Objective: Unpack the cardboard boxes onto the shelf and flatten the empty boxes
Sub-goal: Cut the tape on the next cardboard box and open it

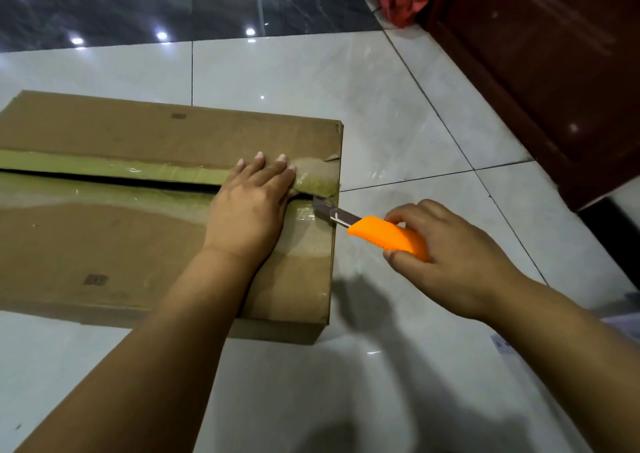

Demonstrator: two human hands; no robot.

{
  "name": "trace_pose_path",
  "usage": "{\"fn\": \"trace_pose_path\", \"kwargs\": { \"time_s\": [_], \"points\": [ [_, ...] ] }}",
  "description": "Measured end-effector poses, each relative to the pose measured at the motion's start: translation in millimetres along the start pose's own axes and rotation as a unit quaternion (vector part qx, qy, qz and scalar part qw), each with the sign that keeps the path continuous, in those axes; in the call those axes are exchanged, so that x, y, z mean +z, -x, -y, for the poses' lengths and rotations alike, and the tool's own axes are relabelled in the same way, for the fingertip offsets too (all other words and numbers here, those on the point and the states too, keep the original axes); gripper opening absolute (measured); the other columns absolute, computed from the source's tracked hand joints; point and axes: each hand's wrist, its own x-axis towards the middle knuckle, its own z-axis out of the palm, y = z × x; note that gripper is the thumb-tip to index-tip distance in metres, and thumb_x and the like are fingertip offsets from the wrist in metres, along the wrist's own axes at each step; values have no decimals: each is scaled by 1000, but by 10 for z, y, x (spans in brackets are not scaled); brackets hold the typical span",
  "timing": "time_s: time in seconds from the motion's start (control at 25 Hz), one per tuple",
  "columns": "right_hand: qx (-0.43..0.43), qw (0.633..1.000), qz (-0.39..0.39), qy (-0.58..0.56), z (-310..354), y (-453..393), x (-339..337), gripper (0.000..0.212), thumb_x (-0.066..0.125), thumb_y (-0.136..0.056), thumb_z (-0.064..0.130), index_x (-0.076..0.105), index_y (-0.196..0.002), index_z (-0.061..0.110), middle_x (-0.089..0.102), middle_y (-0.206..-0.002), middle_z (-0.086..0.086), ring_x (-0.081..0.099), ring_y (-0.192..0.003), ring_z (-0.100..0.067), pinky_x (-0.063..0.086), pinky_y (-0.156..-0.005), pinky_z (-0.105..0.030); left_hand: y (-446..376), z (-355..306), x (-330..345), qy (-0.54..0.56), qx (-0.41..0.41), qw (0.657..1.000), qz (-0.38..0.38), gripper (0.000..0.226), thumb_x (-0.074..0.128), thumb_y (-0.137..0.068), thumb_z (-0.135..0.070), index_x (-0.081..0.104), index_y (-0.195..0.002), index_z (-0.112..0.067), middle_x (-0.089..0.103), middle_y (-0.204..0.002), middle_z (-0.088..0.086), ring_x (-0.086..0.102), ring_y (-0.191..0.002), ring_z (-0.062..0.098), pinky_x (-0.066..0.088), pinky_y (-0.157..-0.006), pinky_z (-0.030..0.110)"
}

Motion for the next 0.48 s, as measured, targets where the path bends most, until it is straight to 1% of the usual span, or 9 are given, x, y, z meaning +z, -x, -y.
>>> {"fn": "trace_pose_path", "kwargs": {
  "time_s": [0.08,0.2,0.36,0.48],
  "points": [
    [0,1000,0,11,16,-5,9,45,49,-92,48,40,-134,35,44,-116,10,50,-96,-15,39,-74,-27,1,-12,-11,0,1,1000,-2,29,60,-85,-16,70,-109,-3,66,-117,18,60,-110,45,42,-96,56],
    [-5,1000,-9,26,45,-57,26,45,47,-94,47,38,-136,34,51,-126,7,52,-99,-16,40,-75,-27,-7,-24,-21,5,-1,1000,-3,28,59,-86,-16,70,-108,-2,66,-116,18,60,-109,46,42,-95,58],
    [-23,998,-18,58,59,-87,59,45,43,-96,47,35,-139,35,54,-128,6,54,-103,-19,42,-76,-28,-3,-14,-23,4,4,1000,-1,39,45,-90,-25,70,-109,-2,66,-117,18,60,-109,45,42,-95,57],
    [-24,997,-17,65,16,-41,34,45,42,-97,47,34,-139,34,54,-128,7,54,-103,-19,42,-76,-29,-1,-14,-18,1,6,1000,-2,39,45,-90,-25,69,-110,-2,66,-117,18,60,-109,45,42,-95,57]
  ]
}}
